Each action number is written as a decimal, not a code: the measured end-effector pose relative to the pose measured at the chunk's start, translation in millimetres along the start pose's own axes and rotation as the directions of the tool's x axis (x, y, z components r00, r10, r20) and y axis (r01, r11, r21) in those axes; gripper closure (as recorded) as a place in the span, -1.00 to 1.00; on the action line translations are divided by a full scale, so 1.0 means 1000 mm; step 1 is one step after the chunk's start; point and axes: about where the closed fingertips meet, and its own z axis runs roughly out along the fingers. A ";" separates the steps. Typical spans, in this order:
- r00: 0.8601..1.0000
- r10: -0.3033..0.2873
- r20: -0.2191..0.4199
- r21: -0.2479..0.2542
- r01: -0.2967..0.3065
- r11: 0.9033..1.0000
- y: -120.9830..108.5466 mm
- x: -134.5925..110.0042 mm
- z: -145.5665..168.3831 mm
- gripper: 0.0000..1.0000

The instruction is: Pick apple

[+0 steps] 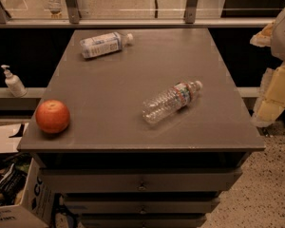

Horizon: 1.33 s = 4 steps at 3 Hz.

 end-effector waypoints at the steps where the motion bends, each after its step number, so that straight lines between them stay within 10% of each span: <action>1: 1.000 0.000 0.000 0.000 0.000 1.000 0.000 0.000 0.000 -1.00; 3: 0.984 -0.104 0.147 -0.038 0.111 0.993 -0.027 -0.059 0.037 -1.00; 4: 0.946 -0.160 0.281 -0.086 0.190 0.978 -0.019 -0.100 0.055 -1.00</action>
Offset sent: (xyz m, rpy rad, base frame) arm 0.0627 0.0391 -0.0195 0.0864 -0.0124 0.1285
